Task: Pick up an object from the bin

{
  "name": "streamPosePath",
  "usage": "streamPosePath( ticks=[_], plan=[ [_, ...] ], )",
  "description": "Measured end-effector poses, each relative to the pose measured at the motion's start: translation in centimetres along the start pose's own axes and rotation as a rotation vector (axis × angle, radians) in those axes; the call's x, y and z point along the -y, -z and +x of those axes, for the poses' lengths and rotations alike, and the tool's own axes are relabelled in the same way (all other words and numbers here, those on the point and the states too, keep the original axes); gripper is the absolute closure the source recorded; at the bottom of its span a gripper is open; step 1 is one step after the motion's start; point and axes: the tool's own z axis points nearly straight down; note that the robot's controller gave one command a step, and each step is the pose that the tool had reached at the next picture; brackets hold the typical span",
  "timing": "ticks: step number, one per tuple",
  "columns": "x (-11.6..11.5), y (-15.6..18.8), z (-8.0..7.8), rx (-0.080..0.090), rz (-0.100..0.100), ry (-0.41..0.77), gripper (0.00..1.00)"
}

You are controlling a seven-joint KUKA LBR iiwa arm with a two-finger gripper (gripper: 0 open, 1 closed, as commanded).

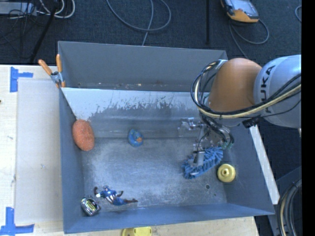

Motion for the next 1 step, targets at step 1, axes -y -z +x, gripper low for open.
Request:
streamPosePath(
  ticks=[1],
  plan=[
    [6.54, 2.01, 3.33, -0.006, -0.002, 0.053, 0.0]
  ],
)
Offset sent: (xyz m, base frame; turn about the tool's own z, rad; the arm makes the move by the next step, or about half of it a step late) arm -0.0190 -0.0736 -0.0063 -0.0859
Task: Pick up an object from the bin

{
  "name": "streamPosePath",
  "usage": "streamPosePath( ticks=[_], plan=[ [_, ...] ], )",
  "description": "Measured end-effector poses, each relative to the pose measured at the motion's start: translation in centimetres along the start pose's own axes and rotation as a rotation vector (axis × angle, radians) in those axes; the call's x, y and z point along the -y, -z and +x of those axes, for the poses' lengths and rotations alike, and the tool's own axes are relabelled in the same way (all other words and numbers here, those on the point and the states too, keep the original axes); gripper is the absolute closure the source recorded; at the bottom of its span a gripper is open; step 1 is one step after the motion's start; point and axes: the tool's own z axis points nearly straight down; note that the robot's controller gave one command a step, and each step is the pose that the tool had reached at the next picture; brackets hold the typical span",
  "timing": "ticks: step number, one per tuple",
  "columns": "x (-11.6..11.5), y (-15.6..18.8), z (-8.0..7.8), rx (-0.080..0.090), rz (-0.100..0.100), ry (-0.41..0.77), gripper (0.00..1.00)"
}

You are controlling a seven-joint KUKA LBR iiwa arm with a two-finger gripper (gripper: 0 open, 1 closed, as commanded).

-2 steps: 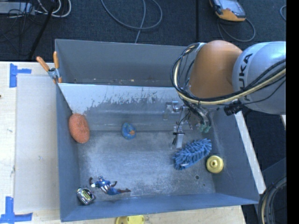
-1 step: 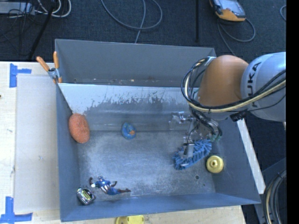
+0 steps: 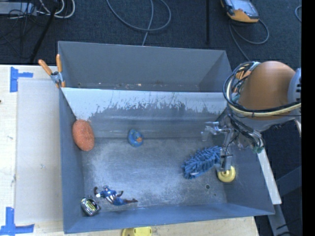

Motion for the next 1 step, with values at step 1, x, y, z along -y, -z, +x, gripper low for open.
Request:
streamPosePath(
  ticks=[1],
  plan=[
    [1.29, -0.32, -0.07, 0.006, 0.004, 0.013, 0.0]
  ],
)
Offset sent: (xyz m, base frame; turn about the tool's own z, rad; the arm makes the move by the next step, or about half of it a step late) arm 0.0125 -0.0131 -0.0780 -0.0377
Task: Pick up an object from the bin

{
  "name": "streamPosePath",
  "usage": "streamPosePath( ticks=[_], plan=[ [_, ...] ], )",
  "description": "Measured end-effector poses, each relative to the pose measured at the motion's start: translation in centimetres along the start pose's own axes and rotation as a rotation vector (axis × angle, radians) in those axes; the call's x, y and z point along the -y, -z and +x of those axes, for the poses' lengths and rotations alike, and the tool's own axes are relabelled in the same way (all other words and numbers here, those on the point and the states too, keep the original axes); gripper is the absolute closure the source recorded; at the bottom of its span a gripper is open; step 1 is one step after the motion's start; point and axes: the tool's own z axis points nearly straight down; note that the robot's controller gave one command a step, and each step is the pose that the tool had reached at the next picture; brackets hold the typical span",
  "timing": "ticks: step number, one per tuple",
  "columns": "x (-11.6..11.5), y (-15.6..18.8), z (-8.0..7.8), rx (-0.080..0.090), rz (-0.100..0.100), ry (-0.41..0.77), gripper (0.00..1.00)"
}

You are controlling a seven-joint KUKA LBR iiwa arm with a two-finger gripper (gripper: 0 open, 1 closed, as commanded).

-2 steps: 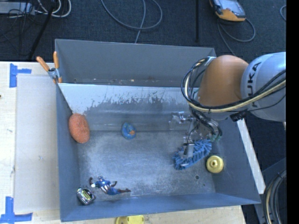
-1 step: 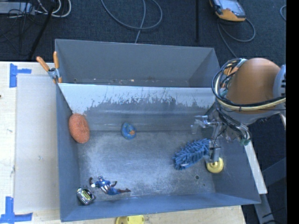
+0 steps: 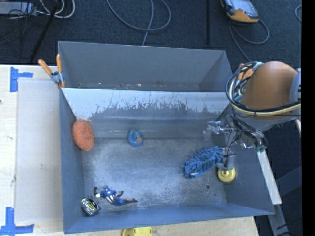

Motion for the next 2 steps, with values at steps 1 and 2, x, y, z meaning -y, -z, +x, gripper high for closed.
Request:
streamPosePath(
  ticks=[1, 2],
  plan=[
    [0.23, -7.55, -0.89, -0.003, -0.002, 0.018, 0.0],
    [0.39, -7.47, -1.8, -0.001, -0.002, 0.11, 1.0]
  ],
)
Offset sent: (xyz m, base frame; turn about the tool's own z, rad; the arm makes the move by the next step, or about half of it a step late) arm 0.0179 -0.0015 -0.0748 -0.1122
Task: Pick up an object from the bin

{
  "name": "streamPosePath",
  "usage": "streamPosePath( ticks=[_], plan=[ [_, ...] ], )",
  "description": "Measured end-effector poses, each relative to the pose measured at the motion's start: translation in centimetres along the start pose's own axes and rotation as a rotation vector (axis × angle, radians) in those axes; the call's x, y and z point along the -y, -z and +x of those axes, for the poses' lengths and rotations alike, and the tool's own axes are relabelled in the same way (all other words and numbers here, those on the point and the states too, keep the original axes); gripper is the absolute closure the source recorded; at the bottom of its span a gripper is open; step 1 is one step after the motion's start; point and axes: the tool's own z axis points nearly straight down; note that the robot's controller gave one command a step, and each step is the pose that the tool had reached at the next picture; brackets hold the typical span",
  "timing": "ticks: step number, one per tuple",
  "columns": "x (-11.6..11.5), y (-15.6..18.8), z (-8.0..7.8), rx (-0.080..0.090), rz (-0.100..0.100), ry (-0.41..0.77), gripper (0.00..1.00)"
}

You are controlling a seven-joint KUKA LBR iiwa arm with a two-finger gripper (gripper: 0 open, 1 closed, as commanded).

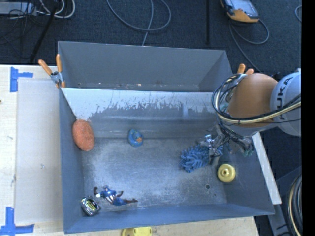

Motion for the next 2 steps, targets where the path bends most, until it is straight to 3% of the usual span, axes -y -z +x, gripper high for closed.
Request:
streamPosePath(
  ticks=[2],
  plan=[
    [-0.04, 0.27, 0.06, -0.001, -0.001, 0.0, 1.0]
  ],
)
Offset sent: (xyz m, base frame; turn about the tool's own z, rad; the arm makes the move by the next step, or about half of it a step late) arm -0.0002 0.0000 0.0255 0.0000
